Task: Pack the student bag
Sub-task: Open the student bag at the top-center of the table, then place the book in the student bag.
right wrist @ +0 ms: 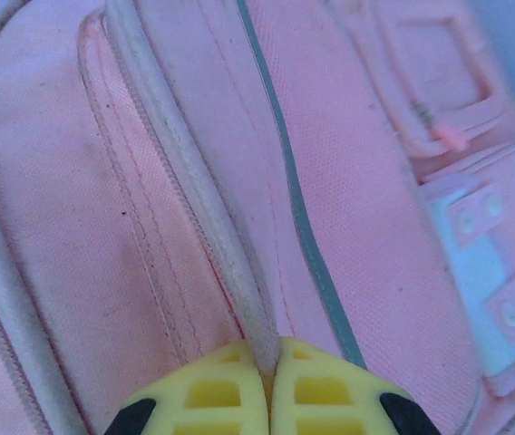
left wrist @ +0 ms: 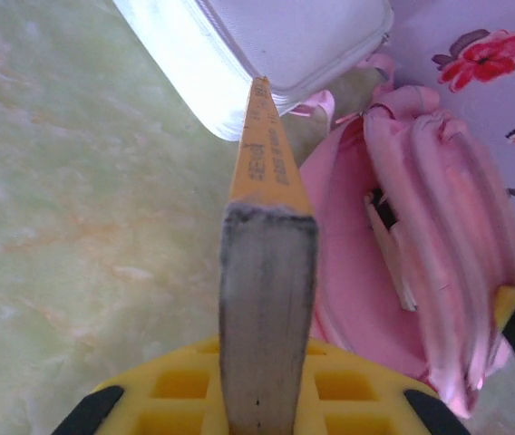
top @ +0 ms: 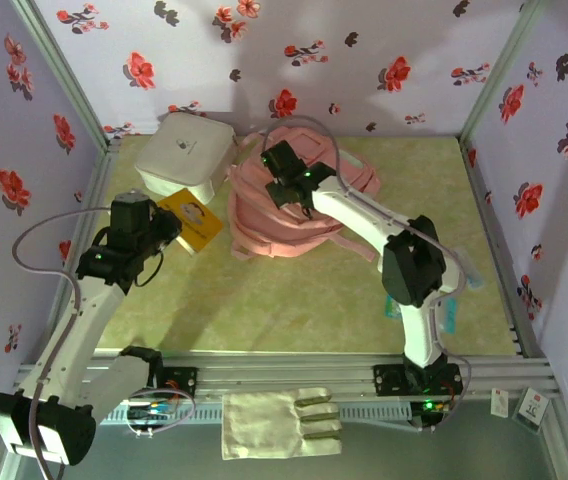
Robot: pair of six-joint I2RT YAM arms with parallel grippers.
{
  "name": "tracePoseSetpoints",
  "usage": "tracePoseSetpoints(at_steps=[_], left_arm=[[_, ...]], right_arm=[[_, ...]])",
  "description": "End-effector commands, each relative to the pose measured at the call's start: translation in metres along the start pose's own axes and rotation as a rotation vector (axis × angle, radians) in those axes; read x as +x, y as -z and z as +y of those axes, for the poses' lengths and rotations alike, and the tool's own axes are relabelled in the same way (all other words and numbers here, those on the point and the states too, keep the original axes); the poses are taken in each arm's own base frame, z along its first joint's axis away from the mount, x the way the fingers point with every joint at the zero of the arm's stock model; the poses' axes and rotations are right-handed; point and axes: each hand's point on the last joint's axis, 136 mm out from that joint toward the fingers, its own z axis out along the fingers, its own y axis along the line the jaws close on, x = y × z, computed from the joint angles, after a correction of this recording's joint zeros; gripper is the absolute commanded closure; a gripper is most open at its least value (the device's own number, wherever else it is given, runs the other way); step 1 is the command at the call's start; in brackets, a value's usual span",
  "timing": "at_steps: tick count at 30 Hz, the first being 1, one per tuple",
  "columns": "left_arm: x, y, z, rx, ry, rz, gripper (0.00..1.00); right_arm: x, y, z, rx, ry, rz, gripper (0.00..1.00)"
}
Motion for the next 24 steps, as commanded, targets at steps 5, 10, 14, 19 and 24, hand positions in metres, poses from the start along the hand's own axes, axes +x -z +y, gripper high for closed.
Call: tracePoseSetpoints(at_steps=[5,10,14,19,24], left_arm=[[-0.016,0.022,-0.054,0.275,-0.037,-0.046,1.0],[-0.012,0.019,-0.071,0.39,0.022,-0.019,1.0],[-0.002,-0.002,-0.084,0.528,0.17,0.031,1.0],[0.011,-0.033,-0.101,0.663,0.311,0.097,1.0],[0.02,-0.051,-0.121,0.716,0.335,0.14,1.0]], right_arm=[[-0.062,0.047,-0.033,0.077,-0.152,-0.186,1.0],[-0.072,0.055,-0.04,0.065,-0.204,-0.204,1.0],[-0.081,0.063,-0.048,0.029,-0.267,-0.224,1.0],[-0.087,0.067,-0.054,-0.05,-0.343,-0.233,1.0],[-0.085,0.068,-0.06,-0.079,-0.383,-0.228,1.0]])
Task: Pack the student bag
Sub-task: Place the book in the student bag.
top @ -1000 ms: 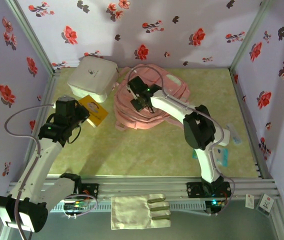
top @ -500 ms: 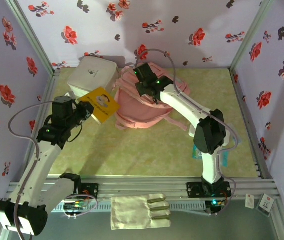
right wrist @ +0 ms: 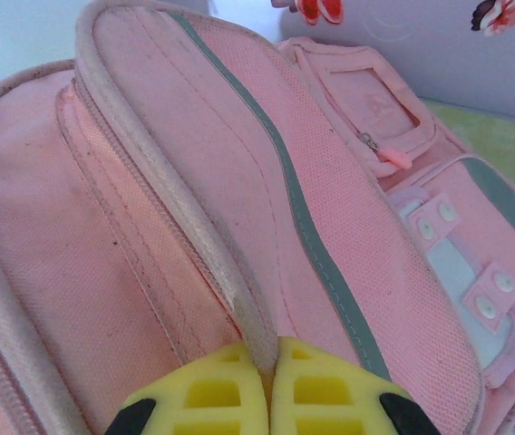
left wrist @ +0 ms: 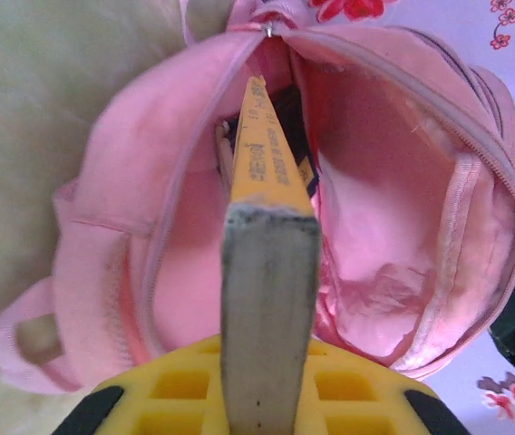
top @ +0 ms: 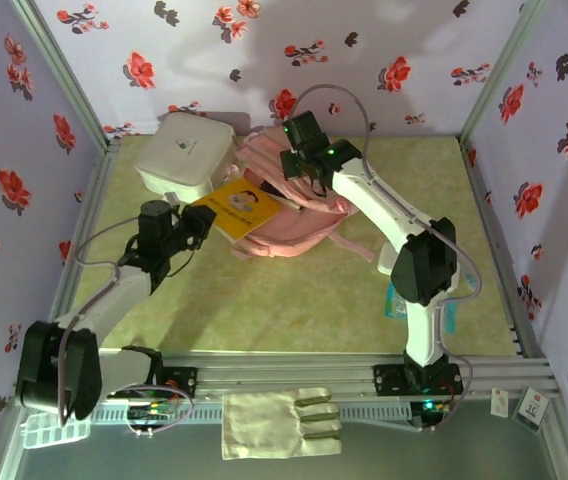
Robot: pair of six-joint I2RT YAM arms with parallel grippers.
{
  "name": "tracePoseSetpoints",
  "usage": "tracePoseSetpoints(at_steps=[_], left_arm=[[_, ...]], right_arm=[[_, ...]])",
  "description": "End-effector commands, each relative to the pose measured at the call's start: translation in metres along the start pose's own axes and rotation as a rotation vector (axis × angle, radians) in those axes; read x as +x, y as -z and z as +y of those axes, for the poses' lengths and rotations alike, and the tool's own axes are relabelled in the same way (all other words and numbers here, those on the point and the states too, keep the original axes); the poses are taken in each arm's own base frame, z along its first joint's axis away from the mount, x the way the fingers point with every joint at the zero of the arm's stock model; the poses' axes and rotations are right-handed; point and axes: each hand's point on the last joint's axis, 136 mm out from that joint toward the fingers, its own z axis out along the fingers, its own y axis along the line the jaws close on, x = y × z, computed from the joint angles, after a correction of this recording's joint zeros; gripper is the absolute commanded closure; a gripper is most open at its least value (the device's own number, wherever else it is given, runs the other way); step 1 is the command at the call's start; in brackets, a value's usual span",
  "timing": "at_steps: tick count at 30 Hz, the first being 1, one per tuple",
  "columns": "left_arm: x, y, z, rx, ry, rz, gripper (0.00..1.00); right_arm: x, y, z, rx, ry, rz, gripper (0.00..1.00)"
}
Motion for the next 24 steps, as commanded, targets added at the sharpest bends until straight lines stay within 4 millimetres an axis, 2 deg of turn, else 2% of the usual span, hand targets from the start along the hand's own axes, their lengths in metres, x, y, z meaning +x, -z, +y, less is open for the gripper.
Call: tracePoseSetpoints(at_steps=[1,11,15,20,24], left_arm=[[-0.004,0.003,-0.084,0.319,-0.023,-0.005,1.0],[0.007,-0.021,-0.105,0.362,-0.034,0.031,1.0],[0.018,-0.045,-0.11,0.339,-0.056,0.04,1.0],[0.03,-0.086,-0.096,0.256,-0.037,0.029,1.0],[0.027,-0.115,-0.075,0.147,-0.018,-0.041,1.0]], right_arm=[[-0.048,0.037,-0.002,-0.056,-0.113,-0.153,1.0],[-0.042,0.036,-0.009,-0.077,-0.153,-0.141,1.0],[-0.041,0.037,-0.009,-0.092,-0.171,-0.139,1.0],[-0.044,0.042,-0.014,-0.102,-0.195,-0.147,1.0],[-0.048,0.049,-0.019,-0.111,-0.217,-0.163,1.0]])
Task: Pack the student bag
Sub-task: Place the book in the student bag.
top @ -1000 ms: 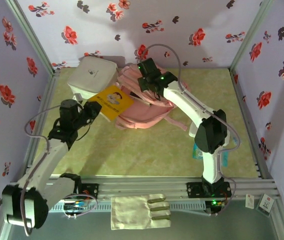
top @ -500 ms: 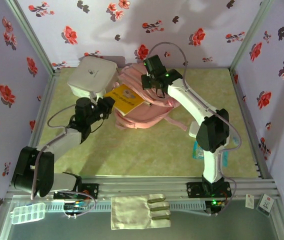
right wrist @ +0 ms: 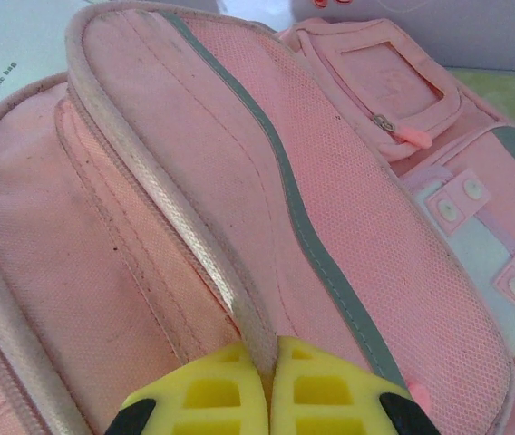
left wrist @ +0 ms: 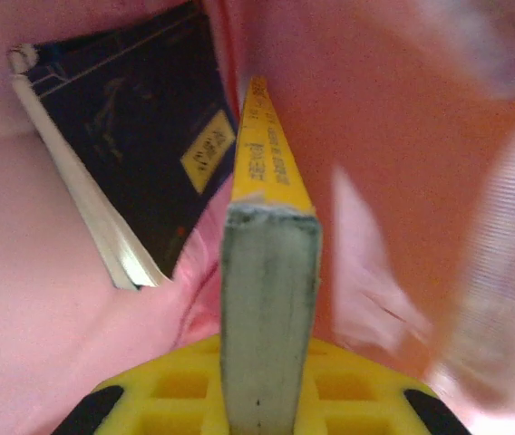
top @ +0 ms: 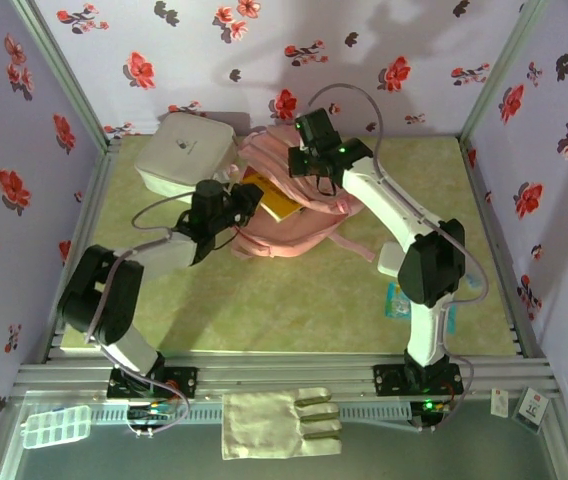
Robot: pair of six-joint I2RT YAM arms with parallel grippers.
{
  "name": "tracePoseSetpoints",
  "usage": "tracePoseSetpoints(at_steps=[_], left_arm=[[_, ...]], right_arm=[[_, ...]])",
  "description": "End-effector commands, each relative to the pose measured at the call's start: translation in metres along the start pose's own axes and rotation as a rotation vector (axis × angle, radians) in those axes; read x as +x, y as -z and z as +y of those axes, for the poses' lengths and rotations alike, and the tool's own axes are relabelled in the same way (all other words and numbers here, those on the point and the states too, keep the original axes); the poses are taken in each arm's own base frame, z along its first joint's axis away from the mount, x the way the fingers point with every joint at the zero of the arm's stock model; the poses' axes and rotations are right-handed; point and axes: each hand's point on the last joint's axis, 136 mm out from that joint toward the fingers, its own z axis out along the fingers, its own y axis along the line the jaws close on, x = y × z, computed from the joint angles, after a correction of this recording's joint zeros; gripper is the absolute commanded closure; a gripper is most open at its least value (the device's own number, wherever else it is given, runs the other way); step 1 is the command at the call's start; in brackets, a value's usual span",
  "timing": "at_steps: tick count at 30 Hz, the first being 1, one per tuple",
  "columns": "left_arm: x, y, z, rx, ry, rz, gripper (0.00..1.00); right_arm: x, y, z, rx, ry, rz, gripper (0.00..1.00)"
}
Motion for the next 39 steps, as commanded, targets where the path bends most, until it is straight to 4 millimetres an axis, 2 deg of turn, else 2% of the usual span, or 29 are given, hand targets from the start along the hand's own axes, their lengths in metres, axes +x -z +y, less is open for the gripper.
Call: tracePoseSetpoints(at_steps=[1,6,10,13,21,23,25,27,31,39], left_arm=[[-0.022,-0.016,-0.024,0.03,-0.018,-0.133,1.0],[-0.028,-0.049,-0.001,-0.051,0.061,-0.196,1.0],[-0.031,-0.064,0.004,-0.093,0.061,-0.241,1.0],[-0.031,-0.075,0.0,-0.105,0.041,-0.246,0.99],[-0.013,-0.101,0.014,-0.178,0.046,-0.192,0.73],[-0.009,-0.104,0.016,-0.179,0.051,-0.17,0.6],[-0.006,-0.103,0.013,-0.18,0.051,-0.152,0.49],[-0.005,-0.097,0.011,-0.184,0.046,-0.142,0.45],[0.0,-0.075,0.006,-0.183,0.053,-0.124,0.4],[0.012,-0.028,0.007,-0.206,0.065,-0.081,0.35]], right_arm=[[-0.051,0.048,-0.001,-0.049,-0.089,-0.184,1.0],[-0.054,0.055,-0.004,-0.071,-0.11,-0.185,1.0],[-0.054,0.059,-0.007,-0.087,-0.123,-0.185,1.0],[-0.054,0.061,-0.01,-0.096,-0.138,-0.189,1.0],[-0.05,0.055,-0.014,-0.113,-0.18,-0.178,1.0],[-0.049,0.053,-0.016,-0.116,-0.193,-0.173,1.0],[-0.05,0.053,-0.018,-0.117,-0.203,-0.174,1.0],[-0.05,0.052,-0.019,-0.118,-0.212,-0.172,1.0],[-0.048,0.05,-0.022,-0.115,-0.226,-0.167,1.0],[-0.04,0.043,-0.031,-0.101,-0.248,-0.149,1.0]])
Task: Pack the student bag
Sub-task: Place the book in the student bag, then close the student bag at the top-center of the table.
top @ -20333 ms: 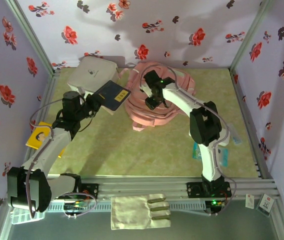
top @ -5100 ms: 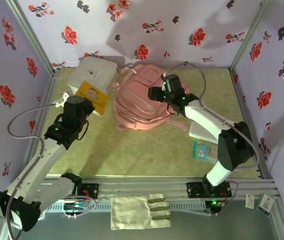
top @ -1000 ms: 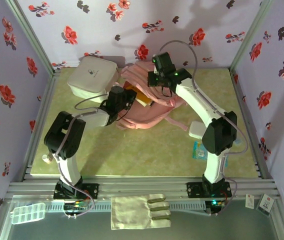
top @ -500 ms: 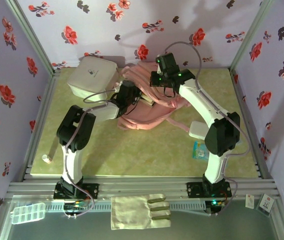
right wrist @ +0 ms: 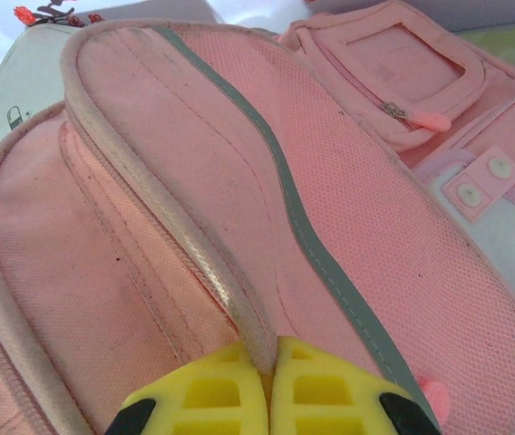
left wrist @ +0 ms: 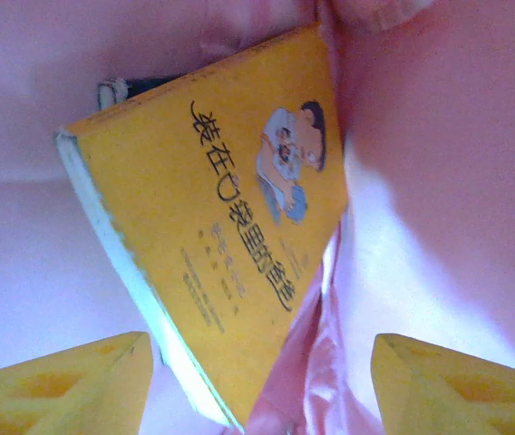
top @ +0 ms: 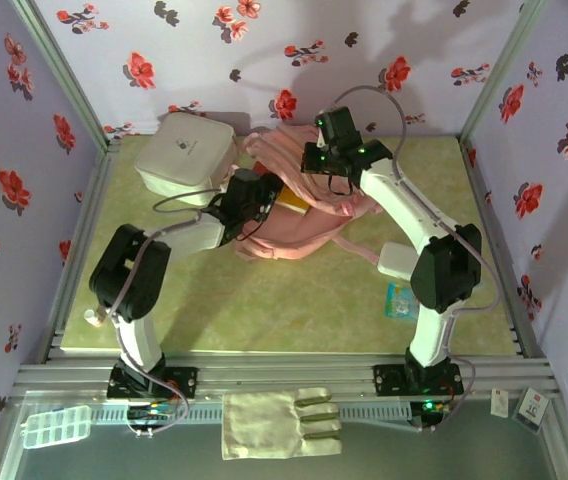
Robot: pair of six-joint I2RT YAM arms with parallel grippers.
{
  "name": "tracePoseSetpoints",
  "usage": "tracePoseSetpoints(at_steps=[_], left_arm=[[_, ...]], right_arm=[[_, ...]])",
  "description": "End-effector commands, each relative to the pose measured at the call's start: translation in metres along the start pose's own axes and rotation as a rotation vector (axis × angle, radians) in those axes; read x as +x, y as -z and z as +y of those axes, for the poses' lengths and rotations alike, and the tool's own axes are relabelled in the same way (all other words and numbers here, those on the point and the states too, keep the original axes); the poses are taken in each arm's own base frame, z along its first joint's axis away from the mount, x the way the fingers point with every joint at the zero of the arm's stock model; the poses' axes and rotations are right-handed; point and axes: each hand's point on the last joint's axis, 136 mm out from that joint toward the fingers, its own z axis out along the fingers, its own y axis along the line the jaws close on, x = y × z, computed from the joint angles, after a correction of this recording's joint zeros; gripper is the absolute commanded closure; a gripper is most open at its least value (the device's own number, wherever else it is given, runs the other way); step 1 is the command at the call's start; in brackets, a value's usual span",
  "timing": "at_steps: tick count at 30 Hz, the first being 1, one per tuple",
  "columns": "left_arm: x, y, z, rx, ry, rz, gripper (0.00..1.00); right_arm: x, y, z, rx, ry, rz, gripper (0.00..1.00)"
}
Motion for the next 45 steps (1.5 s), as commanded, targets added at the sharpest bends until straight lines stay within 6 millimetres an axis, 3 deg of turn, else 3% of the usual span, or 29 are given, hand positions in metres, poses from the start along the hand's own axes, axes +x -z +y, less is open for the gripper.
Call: tracePoseSetpoints(at_steps=[1,7,9,13,17,20,24,27,28,31,34,39,45], left_arm=[[0.004,0.026,-0.006,0.014,0.004,0.023,0.34],[0.005,0.064,0.018,-0.046,-0.041,0.015,0.34],[0.003,0.078,0.027,-0.057,-0.043,-0.001,0.35],[-0.015,0.116,0.059,-0.187,-0.103,-0.097,0.34],[-0.046,0.159,0.081,-0.317,-0.182,-0.205,0.33],[-0.066,0.178,0.076,-0.327,-0.246,-0.24,0.3],[-0.084,0.186,0.049,-0.297,-0.384,-0.262,0.21],[-0.092,0.178,0.031,-0.268,-0.485,-0.27,0.14],[-0.092,0.173,0.025,-0.254,-0.523,-0.262,0.12],[-0.09,0.151,0.009,-0.214,-0.616,-0.212,0.08],[-0.082,0.123,-0.001,-0.182,-0.695,-0.126,0.06],[-0.066,0.077,-0.008,-0.158,-0.754,0.03,0.0],[-0.049,0.023,-0.008,-0.132,-0.775,0.191,0.0]], right_arm=[[-0.038,0.033,-0.001,-0.021,-0.063,-0.142,1.0],[-0.026,0.025,-0.01,-0.013,-0.063,-0.103,1.0],[-0.018,0.022,-0.001,-0.061,-0.016,-0.07,1.0],[0.017,0.009,0.004,-0.082,0.058,0.015,1.0],[0.058,0.0,0.011,-0.098,0.132,0.116,1.0],[0.089,-0.005,0.008,-0.048,0.221,0.161,0.98],[0.129,-0.014,-0.01,0.027,0.286,0.22,0.99],[0.147,-0.012,-0.017,0.024,0.284,0.263,0.96],[0.149,-0.007,-0.017,0.017,0.28,0.262,0.9],[0.139,0.011,-0.015,0.002,0.252,0.191,0.5],[0.121,0.032,-0.021,0.007,0.181,0.079,0.3],[0.105,0.049,-0.053,0.049,-0.021,-0.006,0.24],[0.117,0.045,-0.094,0.113,-0.303,0.013,0.22]])
